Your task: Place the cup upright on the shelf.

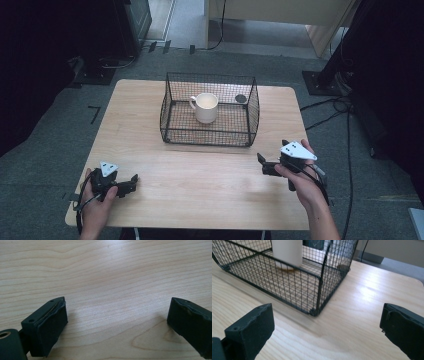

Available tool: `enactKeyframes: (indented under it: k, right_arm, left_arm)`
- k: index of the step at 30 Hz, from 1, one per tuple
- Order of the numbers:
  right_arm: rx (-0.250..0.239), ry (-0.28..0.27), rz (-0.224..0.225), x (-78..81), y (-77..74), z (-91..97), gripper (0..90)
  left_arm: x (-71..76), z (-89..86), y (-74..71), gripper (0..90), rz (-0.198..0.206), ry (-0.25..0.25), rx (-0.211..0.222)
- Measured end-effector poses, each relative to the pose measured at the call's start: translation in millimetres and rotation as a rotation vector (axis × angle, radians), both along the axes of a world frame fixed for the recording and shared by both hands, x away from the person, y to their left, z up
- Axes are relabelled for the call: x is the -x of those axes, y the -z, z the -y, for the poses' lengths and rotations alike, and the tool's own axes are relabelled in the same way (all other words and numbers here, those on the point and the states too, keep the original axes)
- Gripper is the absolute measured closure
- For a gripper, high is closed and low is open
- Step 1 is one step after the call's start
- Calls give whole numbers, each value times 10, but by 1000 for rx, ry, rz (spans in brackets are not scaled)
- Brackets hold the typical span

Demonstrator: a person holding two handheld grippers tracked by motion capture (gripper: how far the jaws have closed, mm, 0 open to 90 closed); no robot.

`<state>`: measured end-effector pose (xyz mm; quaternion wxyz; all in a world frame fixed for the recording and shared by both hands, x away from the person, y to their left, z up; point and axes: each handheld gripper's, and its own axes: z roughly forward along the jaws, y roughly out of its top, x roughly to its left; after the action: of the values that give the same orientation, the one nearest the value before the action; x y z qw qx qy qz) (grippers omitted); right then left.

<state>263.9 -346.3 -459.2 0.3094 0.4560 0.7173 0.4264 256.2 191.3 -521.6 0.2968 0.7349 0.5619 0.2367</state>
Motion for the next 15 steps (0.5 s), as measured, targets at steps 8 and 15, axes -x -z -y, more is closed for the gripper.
enactKeyframes:
  k: [8,15]
  right_arm:
    - [6,44,-15,119,163,216,0]
    - [-8,92,-34,216,284,415,0]
  left_arm:
    - [0,0,0,34,0,1,0]
    - [0,-1,-1,34,-1,2,-1]
